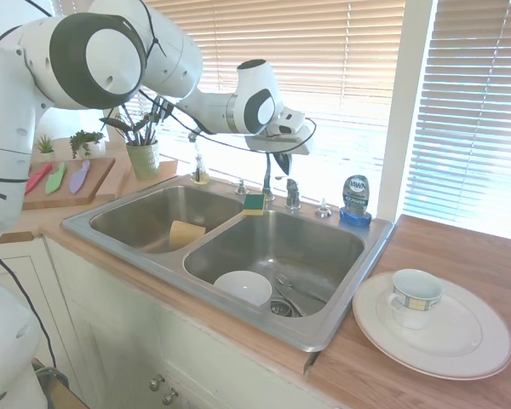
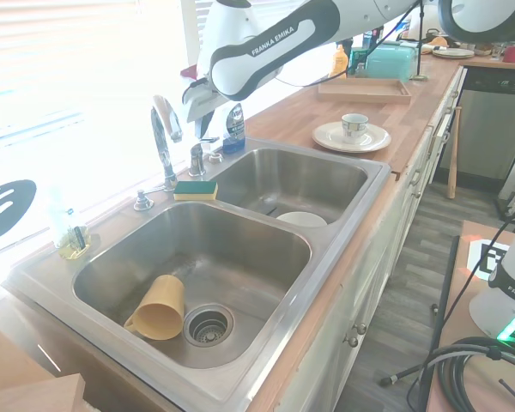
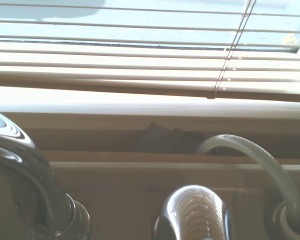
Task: Turn off the faucet
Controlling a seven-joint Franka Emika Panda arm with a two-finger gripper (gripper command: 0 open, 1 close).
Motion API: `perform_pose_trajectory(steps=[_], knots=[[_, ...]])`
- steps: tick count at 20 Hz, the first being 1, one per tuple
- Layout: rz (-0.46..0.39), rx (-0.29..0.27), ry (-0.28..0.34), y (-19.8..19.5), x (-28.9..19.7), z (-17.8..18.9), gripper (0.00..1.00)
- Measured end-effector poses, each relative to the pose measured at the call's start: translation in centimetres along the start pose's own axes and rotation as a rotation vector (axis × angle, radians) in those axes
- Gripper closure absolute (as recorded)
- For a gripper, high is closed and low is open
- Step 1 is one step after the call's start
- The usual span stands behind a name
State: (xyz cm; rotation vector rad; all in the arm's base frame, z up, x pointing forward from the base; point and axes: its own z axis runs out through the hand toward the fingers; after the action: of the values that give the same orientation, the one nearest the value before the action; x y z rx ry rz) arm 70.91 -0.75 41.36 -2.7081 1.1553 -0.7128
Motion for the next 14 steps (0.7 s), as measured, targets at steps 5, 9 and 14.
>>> perform_pose_trajectory(steps=[5, 9, 14], knots=[[0.005, -0.002, 0.01, 1.2, -0.3, -0.7, 1.0], [0.021, -0.073, -0.036, 2.7, -0.9, -0.7, 1.0], [0.027, -0.182, -0.147, 4.2, -2.8, -2.0, 1.0]])
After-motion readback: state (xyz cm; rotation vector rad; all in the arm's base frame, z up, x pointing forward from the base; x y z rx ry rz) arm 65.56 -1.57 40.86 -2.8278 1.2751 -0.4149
